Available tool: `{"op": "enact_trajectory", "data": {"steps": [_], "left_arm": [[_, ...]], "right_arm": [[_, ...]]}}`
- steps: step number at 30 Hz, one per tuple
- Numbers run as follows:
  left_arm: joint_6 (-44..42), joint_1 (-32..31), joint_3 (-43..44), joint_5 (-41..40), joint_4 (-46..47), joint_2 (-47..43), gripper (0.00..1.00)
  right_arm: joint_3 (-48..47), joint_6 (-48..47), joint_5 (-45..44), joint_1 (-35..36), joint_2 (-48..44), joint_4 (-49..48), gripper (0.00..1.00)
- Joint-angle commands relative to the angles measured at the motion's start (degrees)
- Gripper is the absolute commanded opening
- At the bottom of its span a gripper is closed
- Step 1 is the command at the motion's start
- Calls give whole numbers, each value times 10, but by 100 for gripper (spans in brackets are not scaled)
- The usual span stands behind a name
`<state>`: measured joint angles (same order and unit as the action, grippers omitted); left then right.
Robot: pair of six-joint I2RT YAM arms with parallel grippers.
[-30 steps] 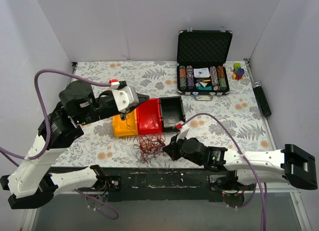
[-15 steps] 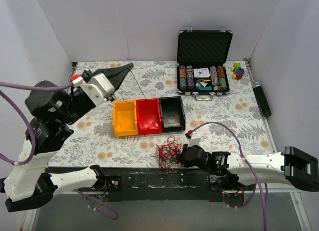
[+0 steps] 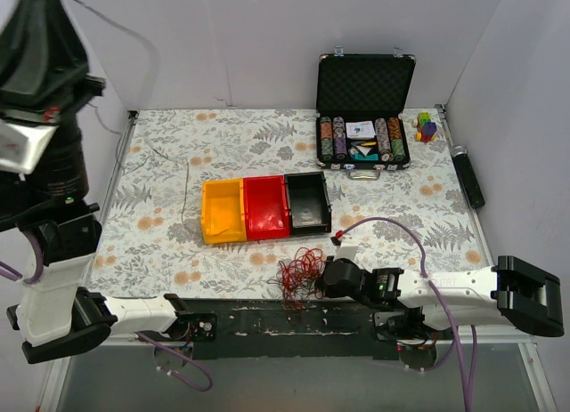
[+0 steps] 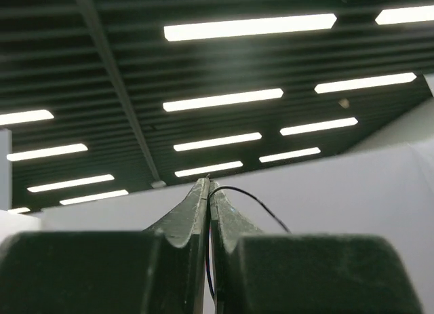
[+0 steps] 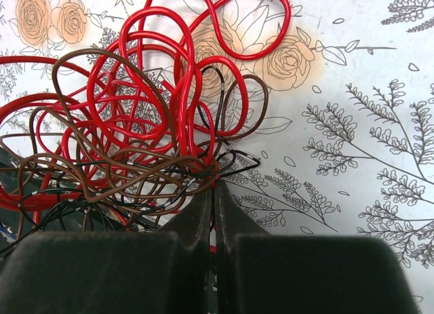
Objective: Untangle the cables
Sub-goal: Untie the cable.
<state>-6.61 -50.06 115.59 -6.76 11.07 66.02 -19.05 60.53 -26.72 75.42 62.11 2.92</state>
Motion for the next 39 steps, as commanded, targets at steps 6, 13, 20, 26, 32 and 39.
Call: {"op": "enact_trajectory", "data": {"steps": [6,13,20,26,32,39], "left_arm": [[-29,1,3,9,53,9,8],[16,1,-113,24,52,-19,8],[56,1,-114,54,34,0,8],[85,1,-135,112,-24,-2,10],[92,1,-243,170,-35,-31,11],[121,1,-309,226,-26,-46,13]], "right_arm": [[7,9,-18,3,2,104,1],[-12,-30,-25,3,-50,97,11],[-19,-56,-26,3,-131,98,60],[-79,-110,-55,3,-219,138,87],[-172,-168,-83,3,-241,170,89],[-242,-235,-74,4,-225,176,90]]}}
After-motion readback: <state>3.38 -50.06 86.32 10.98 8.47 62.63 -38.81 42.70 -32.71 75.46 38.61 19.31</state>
